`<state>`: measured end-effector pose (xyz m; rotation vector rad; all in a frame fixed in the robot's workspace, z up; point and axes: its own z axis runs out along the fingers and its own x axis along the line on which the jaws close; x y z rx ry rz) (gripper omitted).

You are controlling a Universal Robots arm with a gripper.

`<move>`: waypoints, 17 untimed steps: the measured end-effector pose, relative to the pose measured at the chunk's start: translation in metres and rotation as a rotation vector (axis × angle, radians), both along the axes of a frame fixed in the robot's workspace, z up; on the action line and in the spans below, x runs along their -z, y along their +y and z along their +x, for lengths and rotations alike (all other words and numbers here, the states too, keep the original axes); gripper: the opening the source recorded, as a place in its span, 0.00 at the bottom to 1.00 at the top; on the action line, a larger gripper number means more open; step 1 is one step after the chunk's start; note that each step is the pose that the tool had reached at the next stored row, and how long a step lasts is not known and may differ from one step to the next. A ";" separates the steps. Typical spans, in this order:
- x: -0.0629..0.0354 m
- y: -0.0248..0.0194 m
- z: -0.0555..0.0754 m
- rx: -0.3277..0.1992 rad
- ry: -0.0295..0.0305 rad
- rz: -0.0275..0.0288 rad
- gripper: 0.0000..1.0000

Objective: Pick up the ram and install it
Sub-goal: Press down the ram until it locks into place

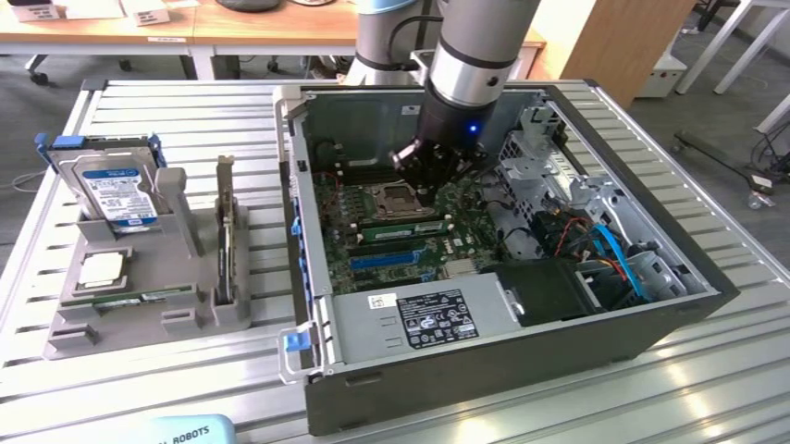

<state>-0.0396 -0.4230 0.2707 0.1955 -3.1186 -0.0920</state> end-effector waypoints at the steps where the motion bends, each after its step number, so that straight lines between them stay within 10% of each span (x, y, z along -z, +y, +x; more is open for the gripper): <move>1: 0.0003 0.0000 0.000 0.016 -0.0001 0.0001 0.10; 17: 0.0005 0.0006 -0.003 0.067 0.0000 0.0001 0.10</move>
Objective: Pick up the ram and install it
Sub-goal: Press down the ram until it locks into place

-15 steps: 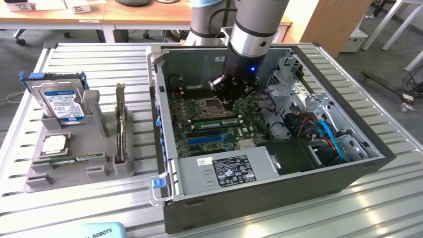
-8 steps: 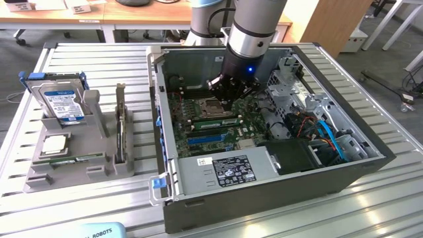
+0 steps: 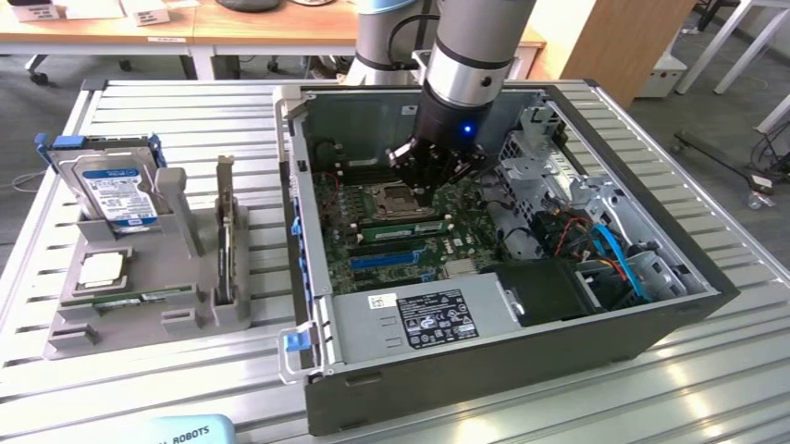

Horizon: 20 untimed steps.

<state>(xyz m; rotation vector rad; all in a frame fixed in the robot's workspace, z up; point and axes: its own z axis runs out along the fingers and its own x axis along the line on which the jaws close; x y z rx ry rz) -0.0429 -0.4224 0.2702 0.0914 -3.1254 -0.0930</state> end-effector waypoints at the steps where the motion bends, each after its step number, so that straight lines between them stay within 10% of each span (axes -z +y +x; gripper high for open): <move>1: -0.0006 0.0000 0.000 0.001 0.0000 0.0000 0.10; 20: -0.0013 0.0012 -0.003 0.003 -0.0002 0.0000 0.10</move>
